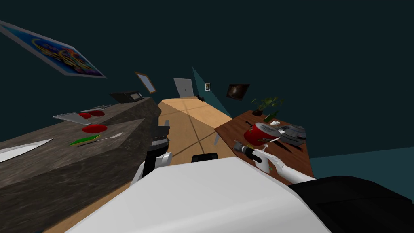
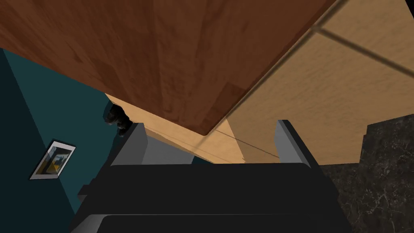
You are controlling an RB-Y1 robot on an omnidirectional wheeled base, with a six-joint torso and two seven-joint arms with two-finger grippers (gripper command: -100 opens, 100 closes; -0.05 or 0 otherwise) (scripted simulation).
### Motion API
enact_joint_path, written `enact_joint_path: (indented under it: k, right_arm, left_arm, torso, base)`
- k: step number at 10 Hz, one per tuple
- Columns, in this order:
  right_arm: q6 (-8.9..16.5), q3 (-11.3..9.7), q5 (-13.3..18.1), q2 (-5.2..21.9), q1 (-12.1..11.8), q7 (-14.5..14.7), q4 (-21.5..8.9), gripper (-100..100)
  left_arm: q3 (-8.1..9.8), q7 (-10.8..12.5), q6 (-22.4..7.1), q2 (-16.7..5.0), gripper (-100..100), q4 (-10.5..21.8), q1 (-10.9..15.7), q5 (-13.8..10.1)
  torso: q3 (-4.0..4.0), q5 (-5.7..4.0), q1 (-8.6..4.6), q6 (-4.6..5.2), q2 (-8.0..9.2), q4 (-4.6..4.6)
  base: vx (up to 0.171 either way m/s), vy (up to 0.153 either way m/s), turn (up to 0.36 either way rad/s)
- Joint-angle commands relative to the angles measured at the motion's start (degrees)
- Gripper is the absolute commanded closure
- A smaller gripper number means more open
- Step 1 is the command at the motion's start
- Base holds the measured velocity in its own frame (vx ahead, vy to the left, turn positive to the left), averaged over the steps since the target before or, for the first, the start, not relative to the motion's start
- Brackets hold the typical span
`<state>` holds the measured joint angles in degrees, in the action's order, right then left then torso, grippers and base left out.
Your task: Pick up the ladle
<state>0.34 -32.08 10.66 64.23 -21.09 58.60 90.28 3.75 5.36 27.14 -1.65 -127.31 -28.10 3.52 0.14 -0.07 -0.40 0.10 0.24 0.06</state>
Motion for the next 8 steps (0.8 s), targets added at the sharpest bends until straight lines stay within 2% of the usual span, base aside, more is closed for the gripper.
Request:
enact_joint_path:
  k: [1,5,6,8]
  right_arm:
    - [0.6,-0.9,0.1,1.0,0.2,1.7,-0.7,-100]
    - [3.8,-5.3,0.5,6.6,-0.2,7.6,-3.4,-100]
    - [3.8,-5.3,0.5,6.6,-0.2,7.6,-3.4,-100]
    - [5.0,-7.0,0.5,8.6,-0.4,9.8,-4.3,-100]
  left_arm:
    - [0.0,0.0,0.0,0.0,0,0.0,0.0,0.0]
    - [0.0,0.0,0.0,0.0,0,0.0,0.0,0.0]
    - [0.0,0.0,0.0,0.0,0,0.0,0.0,0.0]
    - [0.0,0.0,0.0,0.0,0,0.0,0.0,0.0]
  torso:
    - [0.0,0.0,0.0,0.0,0.0,0.0]
    - [-0.01,-0.02,-0.05,0.02,-0.02,0.0]
    - [0.01,-0.03,-0.04,0.01,0.01,0.01]
    - [-0.07,-0.01,0.08,0.01,-0.13,-0.02]
  base:
    - [-0.041,-0.073,0.063]
    - [-0.049,-0.086,0.103]
    - [-0.039,-0.068,0.033]
    - [-0.027,-0.068,0.056]
